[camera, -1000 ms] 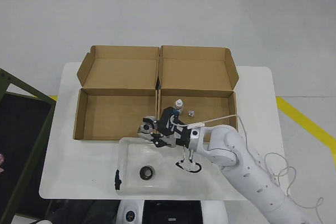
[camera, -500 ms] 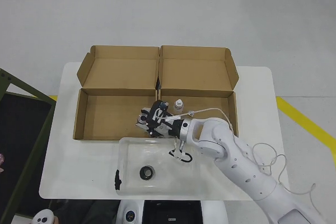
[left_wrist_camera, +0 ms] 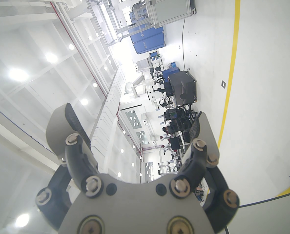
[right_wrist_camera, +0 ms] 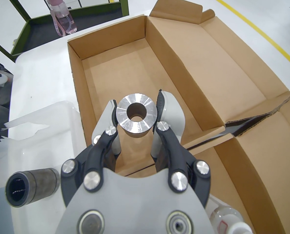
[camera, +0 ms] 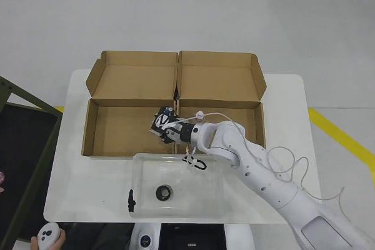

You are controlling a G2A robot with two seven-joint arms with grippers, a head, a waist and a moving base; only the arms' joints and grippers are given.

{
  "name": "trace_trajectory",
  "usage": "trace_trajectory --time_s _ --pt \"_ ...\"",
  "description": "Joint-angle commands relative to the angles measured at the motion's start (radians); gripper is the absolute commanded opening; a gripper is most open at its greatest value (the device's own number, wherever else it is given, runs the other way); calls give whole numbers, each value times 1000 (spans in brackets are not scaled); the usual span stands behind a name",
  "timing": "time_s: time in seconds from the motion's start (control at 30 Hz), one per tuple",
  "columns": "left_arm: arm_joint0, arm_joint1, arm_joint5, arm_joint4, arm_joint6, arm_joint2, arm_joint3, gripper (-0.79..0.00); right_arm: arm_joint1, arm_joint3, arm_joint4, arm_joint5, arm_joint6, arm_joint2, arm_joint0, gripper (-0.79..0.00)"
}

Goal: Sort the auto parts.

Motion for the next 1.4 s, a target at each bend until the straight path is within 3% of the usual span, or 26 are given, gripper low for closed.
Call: trace_trajectory --time_s 0.0,0.23,0.6,1.37 --pt "0 0 0 0 0 0 0 0 -7 16 -12 13 8 -10 16 -785" --pt "0 0 0 0 0 0 0 0 -39 81 -40 64 31 -43 71 -785" --pt "0 0 0 0 0 0 0 0 -77 197 -47 60 11 -63 120 -785" --pt "0 0 0 0 0 0 0 0 -90 247 -121 -1 -14 -37 116 -785"
